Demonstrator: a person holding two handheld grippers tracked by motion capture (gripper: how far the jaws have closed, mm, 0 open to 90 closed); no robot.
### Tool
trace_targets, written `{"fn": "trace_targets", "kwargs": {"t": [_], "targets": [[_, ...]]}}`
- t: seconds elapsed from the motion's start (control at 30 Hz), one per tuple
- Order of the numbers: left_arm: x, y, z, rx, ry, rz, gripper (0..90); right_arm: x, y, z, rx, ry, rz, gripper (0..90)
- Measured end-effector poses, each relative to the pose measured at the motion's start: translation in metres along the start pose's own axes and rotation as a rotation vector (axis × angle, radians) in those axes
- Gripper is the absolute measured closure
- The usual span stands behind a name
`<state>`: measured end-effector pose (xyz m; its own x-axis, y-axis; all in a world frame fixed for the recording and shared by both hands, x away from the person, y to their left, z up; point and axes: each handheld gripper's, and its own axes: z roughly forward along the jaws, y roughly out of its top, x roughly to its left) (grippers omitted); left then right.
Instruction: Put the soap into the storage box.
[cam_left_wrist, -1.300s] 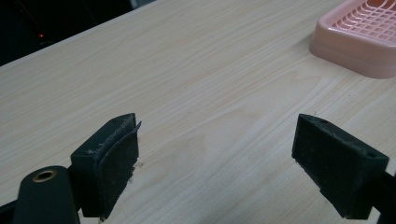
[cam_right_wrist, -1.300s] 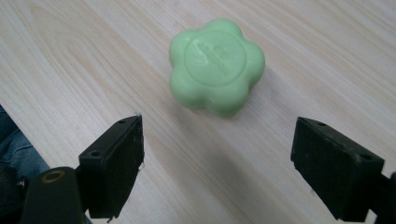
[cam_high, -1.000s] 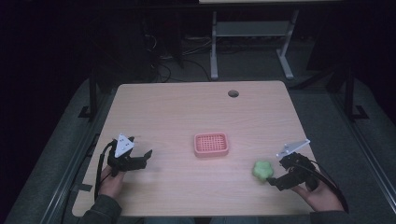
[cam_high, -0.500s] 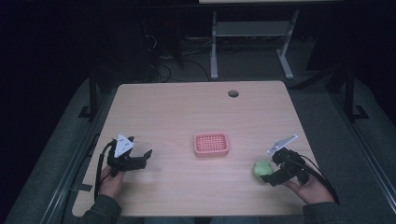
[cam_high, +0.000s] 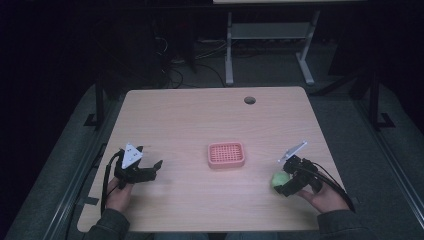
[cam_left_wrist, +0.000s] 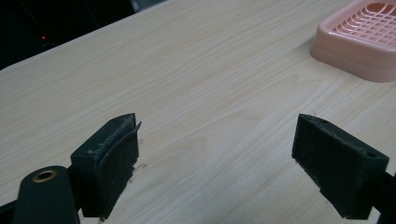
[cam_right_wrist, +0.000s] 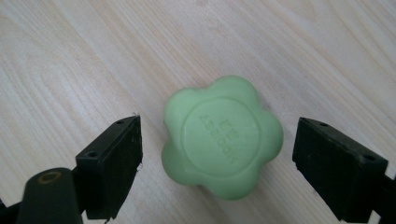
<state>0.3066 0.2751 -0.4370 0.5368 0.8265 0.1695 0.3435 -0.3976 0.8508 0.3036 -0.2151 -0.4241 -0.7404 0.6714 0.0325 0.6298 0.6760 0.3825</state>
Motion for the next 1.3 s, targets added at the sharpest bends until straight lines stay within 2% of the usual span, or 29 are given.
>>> {"fn": "trace_targets", "kwargs": {"t": [0.3, 0.83, 1.3], "targets": [[0.000, 0.000, -0.001, -0.001, 0.001, -0.003, 14.2, 0.000, 0.006, 0.012, 0.053, -0.005, -0.010, 15.7], [0.000, 0.000, -0.001, -0.001, 0.001, 0.000, 14.2, 0.000, 0.006, 0.022, 0.091, -0.014, -0.012, 18.9], [0.000, 0.000, -0.001, -0.002, 0.001, -0.001, 14.2, 0.002, 0.006, 0.021, 0.105, -0.027, -0.022, 21.5]]}}
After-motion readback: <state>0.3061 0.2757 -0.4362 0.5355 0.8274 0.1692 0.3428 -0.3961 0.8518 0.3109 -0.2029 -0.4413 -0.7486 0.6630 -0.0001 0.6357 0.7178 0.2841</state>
